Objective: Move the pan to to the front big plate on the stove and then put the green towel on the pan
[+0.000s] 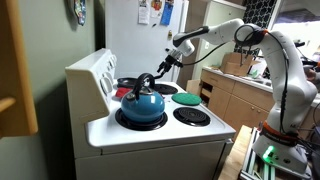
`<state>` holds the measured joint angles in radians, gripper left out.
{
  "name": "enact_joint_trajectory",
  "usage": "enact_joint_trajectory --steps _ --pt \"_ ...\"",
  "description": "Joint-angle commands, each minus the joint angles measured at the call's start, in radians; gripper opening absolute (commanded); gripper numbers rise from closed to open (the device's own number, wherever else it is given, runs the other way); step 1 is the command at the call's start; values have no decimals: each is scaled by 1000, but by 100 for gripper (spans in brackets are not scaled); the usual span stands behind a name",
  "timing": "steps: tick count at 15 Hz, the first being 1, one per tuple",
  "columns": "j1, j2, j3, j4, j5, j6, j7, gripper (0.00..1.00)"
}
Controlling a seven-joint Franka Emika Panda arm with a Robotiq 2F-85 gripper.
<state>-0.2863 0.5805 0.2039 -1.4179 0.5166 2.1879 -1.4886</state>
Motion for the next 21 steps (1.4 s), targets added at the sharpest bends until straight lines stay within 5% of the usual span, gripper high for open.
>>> enact_joint_trajectory --steps 1,15,19,20,21 --pt "12 -1 -16 3 9 -5 -4 100" --pt "71 44 -3 -12 0 15 24 100" --pt "124 73 3 -18 -11 47 48 58" --pt "138 78 4 -20 -14 64 61 60" --pt "151 86 4 -19 -18 83 73 87"
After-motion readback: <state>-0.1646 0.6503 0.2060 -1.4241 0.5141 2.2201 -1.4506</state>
